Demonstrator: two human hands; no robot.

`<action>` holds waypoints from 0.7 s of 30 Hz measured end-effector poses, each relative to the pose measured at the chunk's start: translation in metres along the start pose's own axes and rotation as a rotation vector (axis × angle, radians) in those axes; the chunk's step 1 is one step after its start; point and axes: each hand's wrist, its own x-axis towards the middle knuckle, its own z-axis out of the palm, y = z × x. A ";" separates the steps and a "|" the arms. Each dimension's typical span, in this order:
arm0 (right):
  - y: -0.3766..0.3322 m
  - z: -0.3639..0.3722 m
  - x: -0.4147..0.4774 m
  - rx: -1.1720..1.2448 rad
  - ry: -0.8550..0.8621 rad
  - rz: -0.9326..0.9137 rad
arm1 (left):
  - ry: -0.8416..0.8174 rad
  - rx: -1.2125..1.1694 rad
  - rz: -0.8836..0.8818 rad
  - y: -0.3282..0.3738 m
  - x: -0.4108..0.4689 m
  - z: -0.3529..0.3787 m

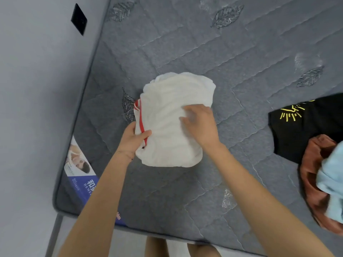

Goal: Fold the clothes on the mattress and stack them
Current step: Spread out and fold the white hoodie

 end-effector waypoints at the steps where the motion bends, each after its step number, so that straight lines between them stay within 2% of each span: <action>1: 0.006 0.001 0.002 -0.070 0.008 -0.016 | 0.025 0.009 0.002 -0.004 0.004 -0.007; 3: 0.013 0.009 0.003 -0.177 -0.026 -0.043 | 0.049 0.045 -0.007 -0.012 0.011 -0.015; 6: 0.022 0.030 0.000 -0.302 -0.184 -0.057 | 0.035 0.184 -0.040 -0.016 0.019 -0.019; 8: 0.028 0.041 0.001 -0.335 -0.261 -0.029 | 0.102 0.298 0.019 -0.012 0.019 -0.016; 10: 0.031 0.044 0.005 -0.334 -0.262 -0.024 | 0.278 0.478 0.239 -0.008 0.015 -0.008; 12: 0.029 0.040 0.010 -0.287 -0.123 -0.082 | 0.402 0.761 0.490 -0.002 0.008 0.006; 14: 0.026 0.035 0.020 -0.210 0.061 -0.124 | 0.337 1.049 0.708 0.001 0.001 0.024; 16: 0.028 0.029 0.037 -0.125 0.140 -0.039 | 0.162 1.251 0.846 -0.004 -0.001 0.044; 17: 0.031 0.027 0.047 -0.067 0.137 0.051 | 0.090 1.287 0.834 -0.009 -0.001 0.052; 19: 0.038 0.023 0.066 0.077 0.065 0.225 | 0.010 1.245 0.690 -0.023 0.000 0.062; 21: 0.044 0.024 0.080 0.200 -0.034 0.289 | -0.023 1.187 0.536 -0.039 0.008 0.065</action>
